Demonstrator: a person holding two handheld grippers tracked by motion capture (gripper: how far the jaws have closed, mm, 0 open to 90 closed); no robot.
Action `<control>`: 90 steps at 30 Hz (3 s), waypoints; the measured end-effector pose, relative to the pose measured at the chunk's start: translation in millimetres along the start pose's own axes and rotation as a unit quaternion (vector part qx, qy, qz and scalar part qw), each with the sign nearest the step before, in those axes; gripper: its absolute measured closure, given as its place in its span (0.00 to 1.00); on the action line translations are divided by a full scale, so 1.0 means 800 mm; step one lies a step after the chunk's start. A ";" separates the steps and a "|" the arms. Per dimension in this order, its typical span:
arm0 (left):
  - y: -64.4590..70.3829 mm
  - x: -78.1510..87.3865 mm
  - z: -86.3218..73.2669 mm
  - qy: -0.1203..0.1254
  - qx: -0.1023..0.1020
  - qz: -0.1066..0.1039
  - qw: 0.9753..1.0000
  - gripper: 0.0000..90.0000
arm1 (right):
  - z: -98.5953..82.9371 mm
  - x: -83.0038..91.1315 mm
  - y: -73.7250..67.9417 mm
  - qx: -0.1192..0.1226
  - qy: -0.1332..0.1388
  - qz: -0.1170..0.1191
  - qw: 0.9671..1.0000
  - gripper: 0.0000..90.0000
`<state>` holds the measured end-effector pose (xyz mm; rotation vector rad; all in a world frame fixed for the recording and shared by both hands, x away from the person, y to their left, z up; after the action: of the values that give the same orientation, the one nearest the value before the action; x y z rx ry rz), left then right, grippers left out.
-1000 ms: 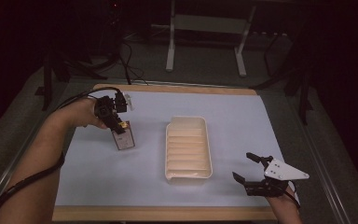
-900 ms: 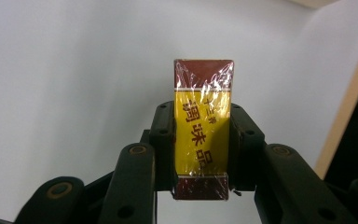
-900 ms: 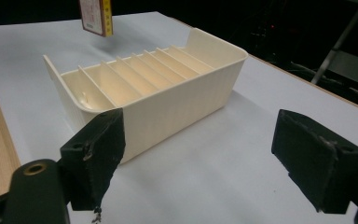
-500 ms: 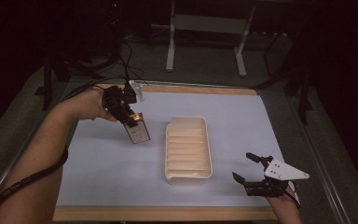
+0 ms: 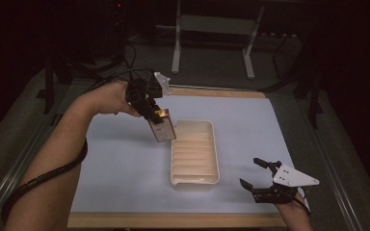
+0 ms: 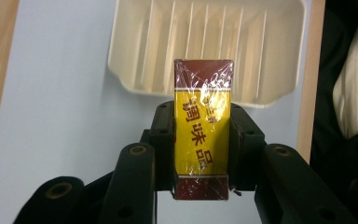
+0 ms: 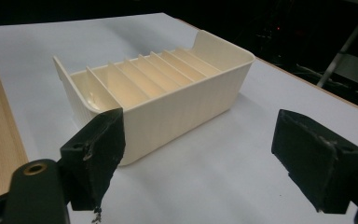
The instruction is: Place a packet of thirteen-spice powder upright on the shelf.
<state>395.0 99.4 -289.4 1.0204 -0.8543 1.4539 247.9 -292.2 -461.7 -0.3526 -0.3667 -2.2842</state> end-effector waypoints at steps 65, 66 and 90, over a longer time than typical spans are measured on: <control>-0.095 -0.141 0.083 -0.019 -0.078 0.008 0.997 0.76 | -0.008 -0.002 -0.005 0.004 0.009 0.037 0.999 0.20; -0.096 -0.143 0.083 -0.025 -0.077 0.007 0.997 0.76 | -0.009 -0.002 -0.005 0.003 0.009 0.038 0.999 0.20; -0.104 -0.193 0.094 -0.060 -0.070 -0.022 0.995 0.75 | -0.010 -0.002 -0.004 -0.001 0.011 0.040 0.999 0.20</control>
<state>489.9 -16.2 -408.3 1.0217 -1.0010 1.2870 245.3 -292.1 -469.9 -0.3376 -0.3322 -2.2086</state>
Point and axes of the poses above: each handheld gripper's, and its own axes: x roughly backward along the jaws, z roughly out of its top, y roughly to its right, the point moved 1 cm from there along -x, roughly forward along the jaws, and after that the axes turned 4 degrees about -z, right-handed, at the moved point
